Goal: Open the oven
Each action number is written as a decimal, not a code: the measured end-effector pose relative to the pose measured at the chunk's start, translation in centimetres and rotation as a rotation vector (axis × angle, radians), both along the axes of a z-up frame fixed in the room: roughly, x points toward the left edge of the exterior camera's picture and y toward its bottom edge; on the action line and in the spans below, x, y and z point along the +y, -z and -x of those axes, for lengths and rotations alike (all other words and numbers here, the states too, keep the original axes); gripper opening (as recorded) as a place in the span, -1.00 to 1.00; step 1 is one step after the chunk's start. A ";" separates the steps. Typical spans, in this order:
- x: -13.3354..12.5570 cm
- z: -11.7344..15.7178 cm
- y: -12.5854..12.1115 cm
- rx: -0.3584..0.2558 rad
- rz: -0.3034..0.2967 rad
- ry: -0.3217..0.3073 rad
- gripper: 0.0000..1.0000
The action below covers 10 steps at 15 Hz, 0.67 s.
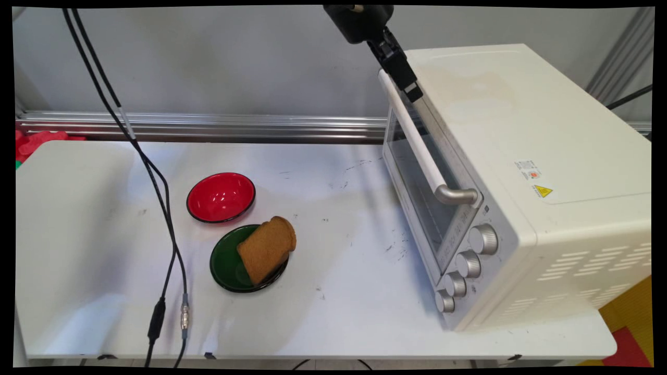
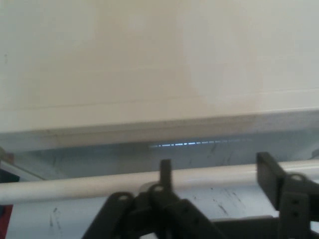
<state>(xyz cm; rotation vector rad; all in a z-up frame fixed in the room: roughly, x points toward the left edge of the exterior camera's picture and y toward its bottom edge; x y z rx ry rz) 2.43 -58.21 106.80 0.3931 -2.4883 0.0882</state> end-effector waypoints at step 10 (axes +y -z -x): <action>-0.3 0.2 1.8 0.013 -0.052 -0.047 -1.00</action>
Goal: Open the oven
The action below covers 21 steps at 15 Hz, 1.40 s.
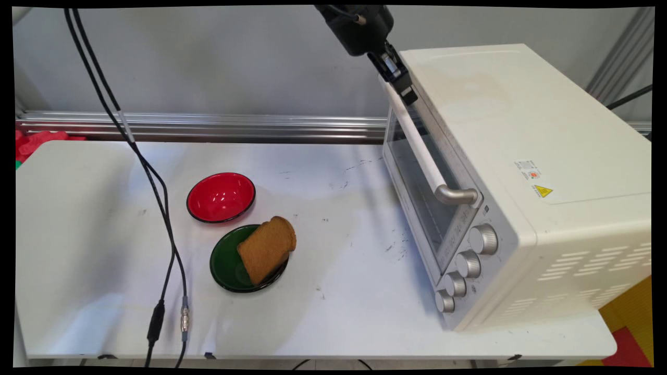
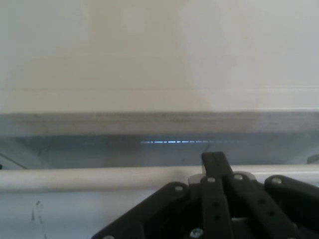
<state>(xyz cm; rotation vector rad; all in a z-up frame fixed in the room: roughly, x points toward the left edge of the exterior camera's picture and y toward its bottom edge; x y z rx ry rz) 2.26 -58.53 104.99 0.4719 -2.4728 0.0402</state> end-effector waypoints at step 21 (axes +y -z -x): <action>0.2 1.0 6.2 0.034 0.018 0.033 -1.00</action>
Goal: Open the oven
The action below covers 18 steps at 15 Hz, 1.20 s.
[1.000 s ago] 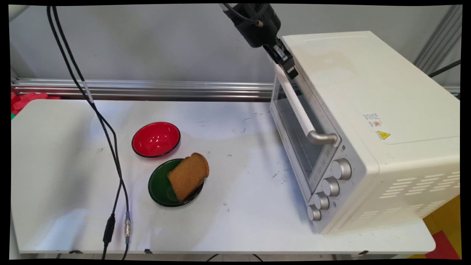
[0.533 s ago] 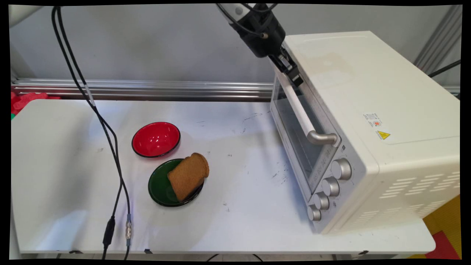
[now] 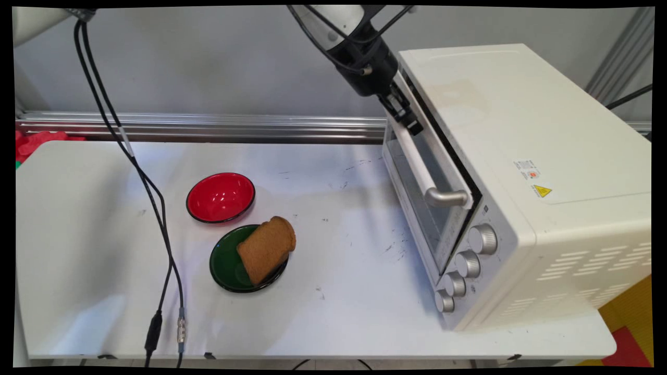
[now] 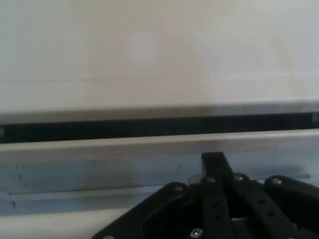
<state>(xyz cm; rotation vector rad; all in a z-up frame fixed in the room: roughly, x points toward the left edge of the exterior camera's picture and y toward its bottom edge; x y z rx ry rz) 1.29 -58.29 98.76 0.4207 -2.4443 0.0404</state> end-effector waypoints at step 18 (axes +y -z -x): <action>2.9 -7.9 4.6 -0.058 0.025 0.055 -1.00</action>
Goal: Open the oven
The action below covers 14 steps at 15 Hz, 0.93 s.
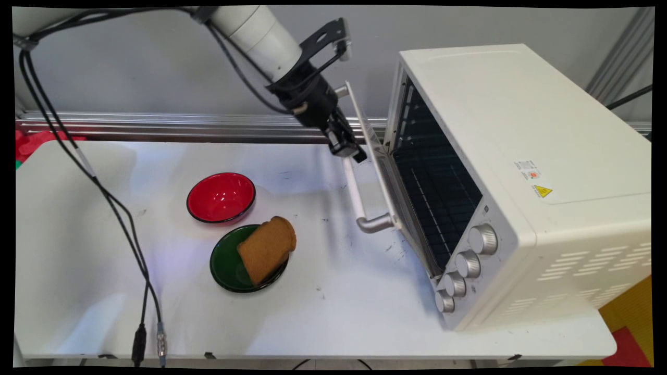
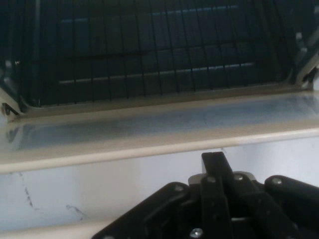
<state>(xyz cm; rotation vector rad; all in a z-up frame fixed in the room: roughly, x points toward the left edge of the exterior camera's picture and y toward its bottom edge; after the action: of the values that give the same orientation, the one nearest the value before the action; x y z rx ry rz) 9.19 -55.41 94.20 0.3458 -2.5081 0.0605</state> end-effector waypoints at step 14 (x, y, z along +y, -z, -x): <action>2.3 -6.0 7.0 -0.016 0.028 0.053 -1.00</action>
<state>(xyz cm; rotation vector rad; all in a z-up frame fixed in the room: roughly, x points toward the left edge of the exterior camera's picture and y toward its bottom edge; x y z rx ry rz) 15.16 -53.10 87.24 0.2679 -2.5286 0.0774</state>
